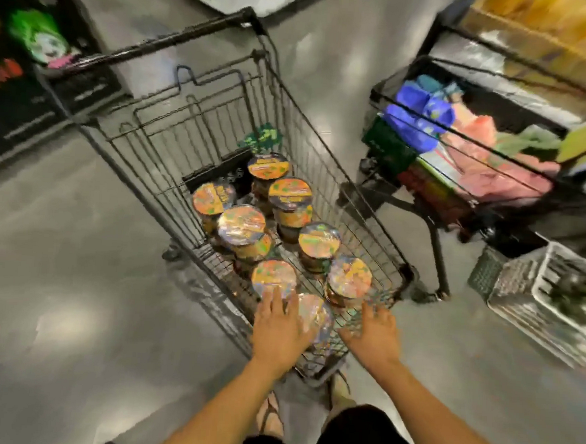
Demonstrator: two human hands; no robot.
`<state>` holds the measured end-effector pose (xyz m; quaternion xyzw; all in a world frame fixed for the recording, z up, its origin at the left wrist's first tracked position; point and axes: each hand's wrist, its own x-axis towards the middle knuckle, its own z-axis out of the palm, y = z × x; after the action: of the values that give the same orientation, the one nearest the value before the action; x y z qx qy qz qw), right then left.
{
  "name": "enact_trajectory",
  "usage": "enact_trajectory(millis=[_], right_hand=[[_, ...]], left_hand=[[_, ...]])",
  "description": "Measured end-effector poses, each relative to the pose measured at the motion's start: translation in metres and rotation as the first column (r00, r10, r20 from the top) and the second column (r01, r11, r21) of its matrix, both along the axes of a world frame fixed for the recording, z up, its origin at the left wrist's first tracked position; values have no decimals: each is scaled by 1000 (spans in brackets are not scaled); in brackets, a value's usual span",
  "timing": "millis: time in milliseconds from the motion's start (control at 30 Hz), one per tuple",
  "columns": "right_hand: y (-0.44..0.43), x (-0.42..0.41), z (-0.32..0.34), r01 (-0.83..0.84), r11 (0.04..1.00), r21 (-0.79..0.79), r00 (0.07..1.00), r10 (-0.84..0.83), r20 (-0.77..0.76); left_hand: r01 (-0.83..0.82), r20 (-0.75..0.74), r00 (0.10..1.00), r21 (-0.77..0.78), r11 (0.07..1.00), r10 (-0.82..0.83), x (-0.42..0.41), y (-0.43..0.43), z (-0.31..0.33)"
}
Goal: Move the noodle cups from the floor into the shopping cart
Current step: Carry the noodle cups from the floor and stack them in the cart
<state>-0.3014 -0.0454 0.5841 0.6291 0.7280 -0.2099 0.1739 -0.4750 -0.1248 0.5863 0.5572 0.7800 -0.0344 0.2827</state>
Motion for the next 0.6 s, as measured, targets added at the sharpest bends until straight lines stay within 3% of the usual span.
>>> enact_trajectory(millis=[133, 233, 300, 600], right_hand=[[-25, 63, 1, 170, 985, -22, 985, -170, 17], [-38, 112, 3, 319, 947, -29, 948, -319, 20], [-44, 146, 6, 407, 913, -23, 913, -407, 22], [-75, 341, 1, 748, 657, -98, 658, -752, -21]], left_hand=[[177, -56, 983, 91, 980, -172, 50, 6, 2], [374, -67, 924, -49, 926, -377, 90, 23, 1], [464, -100, 879, -43, 885, -466, 119, 41, 1], [688, -109, 713, -80, 721, -693, 313, 86, -1]])
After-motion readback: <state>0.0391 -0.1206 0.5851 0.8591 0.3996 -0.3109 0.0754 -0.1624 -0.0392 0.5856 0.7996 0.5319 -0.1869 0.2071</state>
